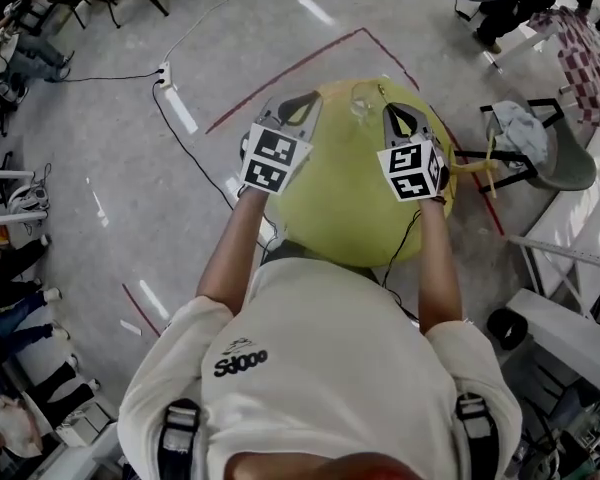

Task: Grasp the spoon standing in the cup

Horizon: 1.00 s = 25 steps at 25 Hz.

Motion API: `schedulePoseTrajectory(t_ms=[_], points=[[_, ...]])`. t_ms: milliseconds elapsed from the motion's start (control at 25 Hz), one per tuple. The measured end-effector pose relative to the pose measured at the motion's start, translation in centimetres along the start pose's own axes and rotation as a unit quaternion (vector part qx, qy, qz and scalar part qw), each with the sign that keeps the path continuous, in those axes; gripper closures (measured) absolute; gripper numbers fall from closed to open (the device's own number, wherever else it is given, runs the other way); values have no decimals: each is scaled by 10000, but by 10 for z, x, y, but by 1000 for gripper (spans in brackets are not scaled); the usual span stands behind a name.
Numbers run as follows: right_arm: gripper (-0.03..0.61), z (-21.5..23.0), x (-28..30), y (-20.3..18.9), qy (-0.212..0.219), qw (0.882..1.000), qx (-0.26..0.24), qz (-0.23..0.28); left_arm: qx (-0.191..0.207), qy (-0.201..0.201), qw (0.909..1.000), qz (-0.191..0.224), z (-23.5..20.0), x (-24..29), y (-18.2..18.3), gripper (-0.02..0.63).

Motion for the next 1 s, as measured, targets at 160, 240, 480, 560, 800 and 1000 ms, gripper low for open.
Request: schedulePoseTrajectory(t_ms=[160, 240, 480, 560, 800, 1000], points=[[551, 12, -36, 27, -296, 9988, 96, 379, 123, -52, 9993, 355, 1, -15, 29, 581], [551, 17, -55, 39, -434, 9974, 146, 562, 146, -104, 9983, 554, 4, -23, 43, 581], [551, 30, -103, 63, -749, 9915, 251, 1033, 388, -200, 9935, 1050, 15, -43, 79, 581], [551, 31, -117, 73, -799, 9896, 268, 1167, 482, -229, 9919, 1156, 18, -49, 90, 581], [551, 31, -161, 91, -834, 9833, 412, 1562, 837, -292, 9856, 1442, 31, -63, 120, 581], [551, 23, -178, 95, -892, 9828, 363, 1574, 833, -362, 9827, 1612, 36, -77, 130, 581]])
Point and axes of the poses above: the fingertips, and each gripper's own axes: x forward along the fingers, z to its right, y out of its top, the point moved 6 cm from there along -x, backward along the fingers, and after that the axes turned 7 degrees about x, right-handed, at the moved point
